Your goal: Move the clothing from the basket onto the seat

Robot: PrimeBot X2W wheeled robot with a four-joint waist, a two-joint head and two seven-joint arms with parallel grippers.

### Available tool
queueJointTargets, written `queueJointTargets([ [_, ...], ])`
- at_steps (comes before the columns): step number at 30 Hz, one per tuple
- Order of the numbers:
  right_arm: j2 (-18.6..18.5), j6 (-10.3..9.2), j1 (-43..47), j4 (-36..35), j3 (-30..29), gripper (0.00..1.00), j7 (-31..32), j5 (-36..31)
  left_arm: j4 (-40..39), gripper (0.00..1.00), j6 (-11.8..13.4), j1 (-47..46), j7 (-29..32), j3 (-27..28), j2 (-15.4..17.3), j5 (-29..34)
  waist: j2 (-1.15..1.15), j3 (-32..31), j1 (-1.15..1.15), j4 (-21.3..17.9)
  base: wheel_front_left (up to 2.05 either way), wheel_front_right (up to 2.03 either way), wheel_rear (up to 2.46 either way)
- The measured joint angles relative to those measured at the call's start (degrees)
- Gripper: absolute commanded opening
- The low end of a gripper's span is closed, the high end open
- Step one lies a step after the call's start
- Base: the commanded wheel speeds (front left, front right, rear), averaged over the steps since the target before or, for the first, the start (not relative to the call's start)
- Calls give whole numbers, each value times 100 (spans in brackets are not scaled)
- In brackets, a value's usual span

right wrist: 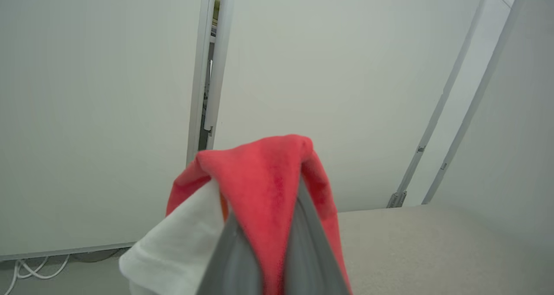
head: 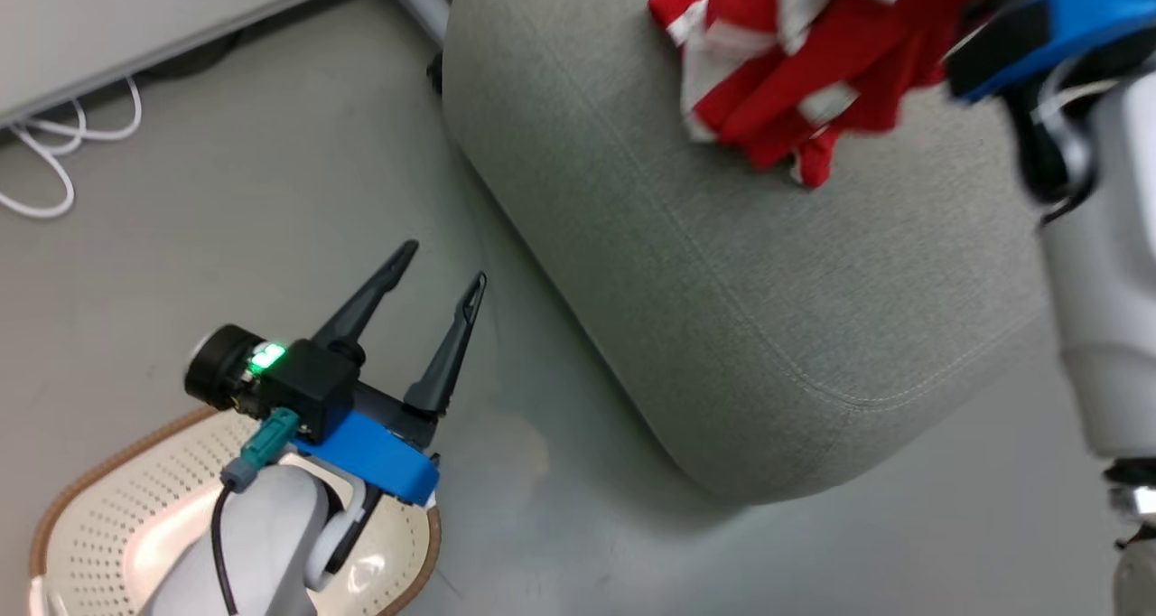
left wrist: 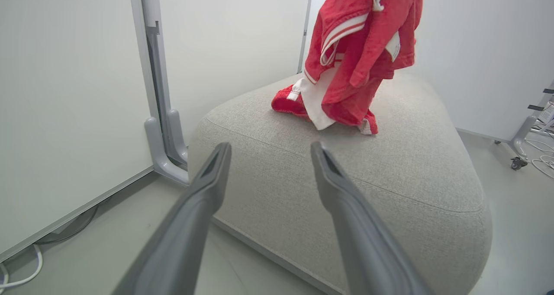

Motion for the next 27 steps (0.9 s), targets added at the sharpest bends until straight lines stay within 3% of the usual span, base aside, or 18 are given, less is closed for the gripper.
queueJointTargets([
  [7,-525,0,-634,-828,-1238,0,213,-181,-454,100,0,-324,0,20,416,110,0,712,0,222,0,0,0],
  [14,-702,0,-677,-909,-2153,0,258,-357,-1145,100,0,-609,8,-68,892,311,0,1520,0,442,0,0,0],
  [27,21,1,-231,257,-2770,0,-136,-813,-1856,100,93,-642,188,36,1262,360,-1,2574,1,750,0,0,0],
])
